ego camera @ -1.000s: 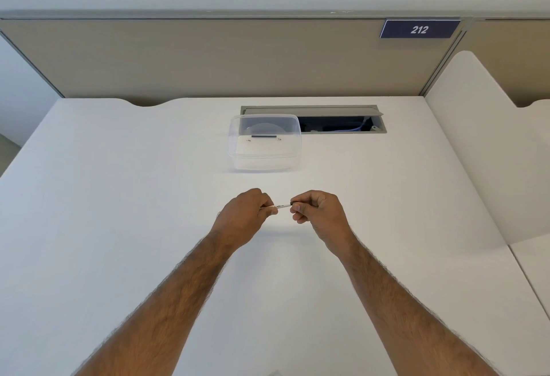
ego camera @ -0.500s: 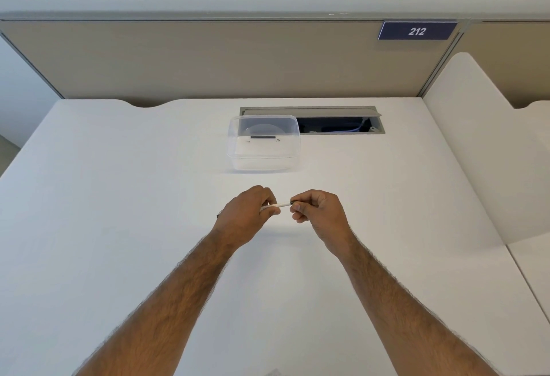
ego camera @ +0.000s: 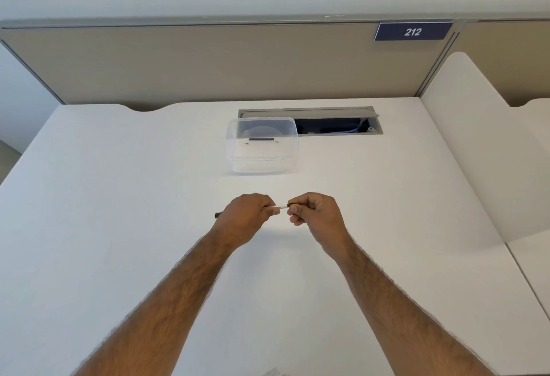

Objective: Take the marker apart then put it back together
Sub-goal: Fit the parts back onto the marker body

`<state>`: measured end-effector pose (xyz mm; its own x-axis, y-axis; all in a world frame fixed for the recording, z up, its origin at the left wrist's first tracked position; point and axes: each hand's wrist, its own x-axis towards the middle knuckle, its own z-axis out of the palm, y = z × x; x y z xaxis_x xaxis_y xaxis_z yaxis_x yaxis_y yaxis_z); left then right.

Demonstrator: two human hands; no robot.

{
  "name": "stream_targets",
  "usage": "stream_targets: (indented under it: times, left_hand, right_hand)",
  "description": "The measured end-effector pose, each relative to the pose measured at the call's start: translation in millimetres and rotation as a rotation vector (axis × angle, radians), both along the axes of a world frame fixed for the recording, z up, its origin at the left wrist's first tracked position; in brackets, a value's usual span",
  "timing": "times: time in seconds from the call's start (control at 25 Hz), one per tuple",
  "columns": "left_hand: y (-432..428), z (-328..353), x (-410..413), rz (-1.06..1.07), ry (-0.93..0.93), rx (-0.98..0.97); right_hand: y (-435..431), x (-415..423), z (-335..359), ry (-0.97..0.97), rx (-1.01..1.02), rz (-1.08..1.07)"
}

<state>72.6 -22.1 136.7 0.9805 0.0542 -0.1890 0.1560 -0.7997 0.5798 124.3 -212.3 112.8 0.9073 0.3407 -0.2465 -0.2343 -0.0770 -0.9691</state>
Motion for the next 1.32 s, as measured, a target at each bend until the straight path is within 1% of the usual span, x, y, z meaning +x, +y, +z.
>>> stream_targets:
  times: [0.08,0.28,0.4,0.48,0.6,0.88,1.0,1.08,1.2,1.32]
  left_hand:
    - [-0.4,1.0,0.3,-0.015,0.016,-0.018]
    - [-3.1,3.8,-1.0,-0.003,-0.062,0.061]
    - [-3.3,3.9,-0.9,-0.017,-0.07,-0.007]
    - [-3.8,4.9,0.2,-0.028,-0.036,-0.052]
    - [-7.0,3.3,1.4,-0.069,-0.015,0.003]
    - [-11.4,8.5,-0.4,-0.017,-0.119,0.046]
    - [-9.2,8.0,-0.1,-0.001,-0.128,-0.021]
    - [-6.4,9.7,1.2,-0.028,-0.109,-0.073]
    - [-6.1,10.6,1.6,-0.08,-0.087,0.004]
    - [-6.8,10.4,1.5,-0.014,-0.095,0.003]
  right_hand:
    - [0.7,-1.2,-0.6,-0.002,-0.002,0.001]
    - [1.8,-3.4,-2.0,0.007,0.001,-0.014]
    - [1.4,-4.4,-1.9,0.008,-0.001,-0.018]
    - [0.9,-3.6,-1.4,0.002,-0.004,-0.026]
    - [0.0,-1.0,-0.5,-0.011,-0.01,-0.029]
    - [5.6,-3.5,-0.3,-0.033,-0.024,-0.032]
    - [5.9,-0.7,1.8,-0.047,-0.015,-0.034]
    - [4.3,0.5,3.2,-0.049,-0.016,-0.028]
    - [3.3,0.4,3.5,-0.047,-0.012,-0.03]
    - [3.3,-0.7,2.3,-0.045,-0.022,-0.034]
